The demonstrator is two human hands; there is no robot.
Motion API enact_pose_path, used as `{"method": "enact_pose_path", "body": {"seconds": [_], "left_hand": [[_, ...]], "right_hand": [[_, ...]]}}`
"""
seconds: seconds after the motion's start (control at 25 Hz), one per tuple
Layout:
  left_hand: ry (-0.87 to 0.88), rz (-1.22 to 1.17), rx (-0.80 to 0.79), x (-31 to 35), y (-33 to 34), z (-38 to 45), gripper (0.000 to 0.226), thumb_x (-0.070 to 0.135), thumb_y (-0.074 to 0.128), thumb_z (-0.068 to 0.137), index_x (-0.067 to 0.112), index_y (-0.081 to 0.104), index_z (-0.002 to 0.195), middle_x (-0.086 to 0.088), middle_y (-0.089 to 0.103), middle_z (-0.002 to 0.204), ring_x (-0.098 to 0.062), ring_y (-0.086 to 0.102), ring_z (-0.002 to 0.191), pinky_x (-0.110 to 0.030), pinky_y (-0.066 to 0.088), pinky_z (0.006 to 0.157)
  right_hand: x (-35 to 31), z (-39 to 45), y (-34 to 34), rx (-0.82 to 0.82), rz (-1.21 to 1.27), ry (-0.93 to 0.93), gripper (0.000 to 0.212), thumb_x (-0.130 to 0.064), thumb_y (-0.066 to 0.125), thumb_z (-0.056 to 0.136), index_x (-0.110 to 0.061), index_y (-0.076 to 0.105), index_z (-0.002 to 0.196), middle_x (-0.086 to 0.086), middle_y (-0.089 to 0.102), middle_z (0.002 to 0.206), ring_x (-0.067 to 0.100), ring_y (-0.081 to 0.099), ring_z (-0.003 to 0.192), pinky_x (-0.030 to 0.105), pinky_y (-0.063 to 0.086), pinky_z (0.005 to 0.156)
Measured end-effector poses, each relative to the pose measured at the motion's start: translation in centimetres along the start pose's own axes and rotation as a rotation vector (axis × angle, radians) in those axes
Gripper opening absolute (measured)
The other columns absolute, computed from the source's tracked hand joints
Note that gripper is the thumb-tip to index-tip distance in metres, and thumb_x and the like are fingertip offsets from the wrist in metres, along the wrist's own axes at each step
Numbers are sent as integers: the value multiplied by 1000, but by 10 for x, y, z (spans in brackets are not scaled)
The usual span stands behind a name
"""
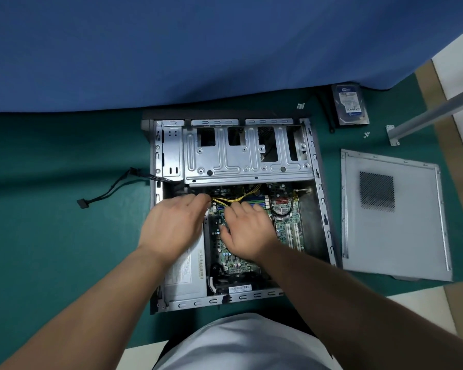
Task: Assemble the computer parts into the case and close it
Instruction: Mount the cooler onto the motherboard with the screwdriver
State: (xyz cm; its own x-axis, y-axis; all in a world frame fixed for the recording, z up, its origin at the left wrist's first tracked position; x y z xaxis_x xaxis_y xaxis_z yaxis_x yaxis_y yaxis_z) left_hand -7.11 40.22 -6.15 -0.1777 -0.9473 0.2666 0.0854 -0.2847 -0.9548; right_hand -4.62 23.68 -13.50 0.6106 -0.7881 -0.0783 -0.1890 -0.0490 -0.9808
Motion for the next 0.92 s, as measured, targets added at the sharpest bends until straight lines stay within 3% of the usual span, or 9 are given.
{"method": "enact_pose_path", "body": {"seconds": [0.2, 0.36, 0.44, 0.56, 0.64, 0.76, 0.92], "left_hand": [[49, -25, -49, 2, -3, 0, 24, 30, 48, 101, 20, 67, 111, 5, 69, 80, -19, 65, 64, -30, 44, 58], [10, -61, -116, 2, -5, 2, 37, 33, 41, 93, 20, 66, 117, 3, 70, 88, -21, 68, 75, -33, 51, 67], [-10, -35, -145, 4, -6, 2, 43, 34, 38, 91, 20, 65, 121, 2, 71, 92, -23, 69, 79, -35, 53, 71], [-26, 0, -152, 4, -6, 1, 41, 29, 44, 93, 20, 62, 129, 0, 72, 100, -24, 70, 83, -36, 53, 74], [-38, -11, -148, 2, -6, 0, 43, 24, 46, 94, 21, 58, 135, 0, 71, 104, -24, 68, 85, -37, 55, 74], [-76, -93, -115, 1, -4, -3, 48, 15, 48, 93, 24, 54, 140, 2, 63, 110, -23, 63, 89, -36, 56, 70], [-92, -106, -38, 5, -8, -5, 37, 6, 60, 92, 21, 66, 126, 1, 57, 116, -26, 57, 102, -40, 51, 78]], "right_hand": [[-1, -3, -1, 26, 19, 20, 34, -43, 46, 90, -13, 58, 98, 7, 59, 94, 28, 52, 84, 43, 41, 76], [-2, -1, -6, -57, -6, 17, 44, -52, 36, 96, -15, 57, 107, 7, 61, 103, 26, 53, 91, 44, 41, 80], [-2, -2, -9, -131, -9, 6, 56, -60, 27, 99, -16, 55, 119, 6, 60, 112, 25, 53, 100, 46, 40, 88], [2, -6, -20, -241, 98, -12, 74, -71, 17, 98, -18, 44, 142, 6, 55, 134, 25, 50, 123, 50, 32, 110], [16, -16, -37, -189, 160, -10, 72, -70, 20, 99, -20, 43, 145, 5, 53, 139, 24, 48, 130, 50, 29, 118], [55, -33, -71, -23, 39, -46, 51, -57, 34, 102, -21, 59, 128, 0, 61, 123, 20, 55, 117, 45, 38, 112], [109, -46, -105, 129, -109, -9, 34, -45, 46, 99, -19, 65, 114, -2, 63, 110, 21, 56, 110, 44, 39, 109]]}}
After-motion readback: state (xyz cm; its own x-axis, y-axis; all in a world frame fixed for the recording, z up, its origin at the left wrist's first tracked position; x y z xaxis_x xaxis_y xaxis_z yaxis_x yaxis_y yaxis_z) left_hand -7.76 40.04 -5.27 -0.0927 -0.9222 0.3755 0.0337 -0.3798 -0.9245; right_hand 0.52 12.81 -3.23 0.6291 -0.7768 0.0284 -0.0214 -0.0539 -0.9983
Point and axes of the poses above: each hand's wrist, its own z-axis towards the middle knuckle, its own y-axis out of the palm, x = y × z, the point moved 5 cm from there along z, towards the middle knuckle
